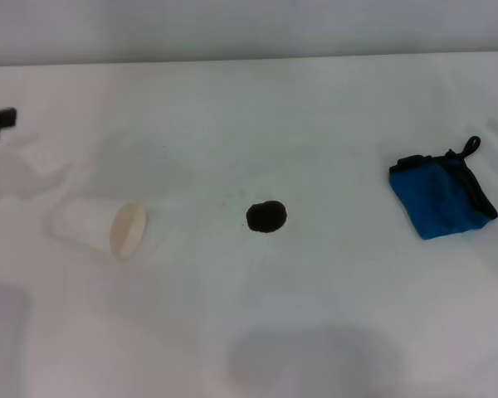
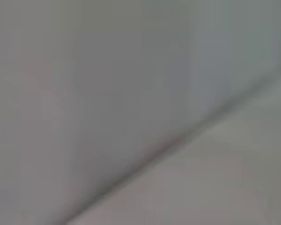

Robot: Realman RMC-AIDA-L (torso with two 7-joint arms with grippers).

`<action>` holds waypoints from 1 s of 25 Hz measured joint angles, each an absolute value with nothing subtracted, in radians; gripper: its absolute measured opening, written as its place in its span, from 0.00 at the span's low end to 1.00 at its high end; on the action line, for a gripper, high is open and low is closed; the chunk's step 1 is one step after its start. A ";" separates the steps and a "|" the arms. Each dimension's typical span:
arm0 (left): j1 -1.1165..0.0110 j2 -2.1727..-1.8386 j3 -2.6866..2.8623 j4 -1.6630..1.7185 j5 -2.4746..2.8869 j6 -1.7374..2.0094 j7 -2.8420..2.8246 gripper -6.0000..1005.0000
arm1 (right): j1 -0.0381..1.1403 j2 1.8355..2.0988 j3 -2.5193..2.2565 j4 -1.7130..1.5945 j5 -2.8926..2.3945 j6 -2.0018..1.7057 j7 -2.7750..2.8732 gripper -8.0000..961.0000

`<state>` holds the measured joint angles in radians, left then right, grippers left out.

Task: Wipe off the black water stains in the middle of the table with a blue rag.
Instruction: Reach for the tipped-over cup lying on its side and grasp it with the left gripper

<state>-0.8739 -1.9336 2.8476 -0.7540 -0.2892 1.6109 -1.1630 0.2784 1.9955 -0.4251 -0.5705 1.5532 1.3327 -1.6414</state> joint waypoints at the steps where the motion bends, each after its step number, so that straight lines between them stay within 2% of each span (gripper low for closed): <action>1: -0.905 -1.924 2.848 -0.755 -0.215 1.608 -1.157 0.87 | 0.279 1.996 -0.425 -0.545 1.570 1.334 -1.661 0.52; 3: -0.976 -1.914 2.849 -0.756 -0.040 1.579 -1.151 0.87 | 0.283 1.996 -0.425 -0.496 1.599 1.337 -1.705 0.52; 6: -1.065 -1.923 2.849 -0.758 0.183 1.511 -1.148 0.87 | 0.291 1.997 -0.425 -0.431 1.641 1.338 -1.767 0.52; 10: -1.142 -1.970 2.849 -0.789 0.321 1.458 -1.096 0.87 | 0.294 1.997 -0.425 -0.384 1.667 1.338 -1.811 0.52; 15: -1.187 -2.035 2.850 -0.885 0.335 1.456 -1.001 0.87 | 0.294 1.997 -0.425 -0.368 1.672 1.335 -1.814 0.52; 18: -1.210 -2.057 2.850 -0.904 0.367 1.459 -0.978 0.87 | 0.289 1.997 -0.425 -0.364 1.676 1.335 -1.815 0.52; 25: -1.272 -2.063 2.850 -0.880 0.502 1.520 -1.016 0.87 | 0.284 1.997 -0.425 -0.354 1.676 1.333 -1.815 0.52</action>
<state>-1.2724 -2.0626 2.8502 -0.8801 0.5022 1.5204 -1.0165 0.2844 1.9973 -0.4249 -0.3536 1.6760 1.3334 -1.8153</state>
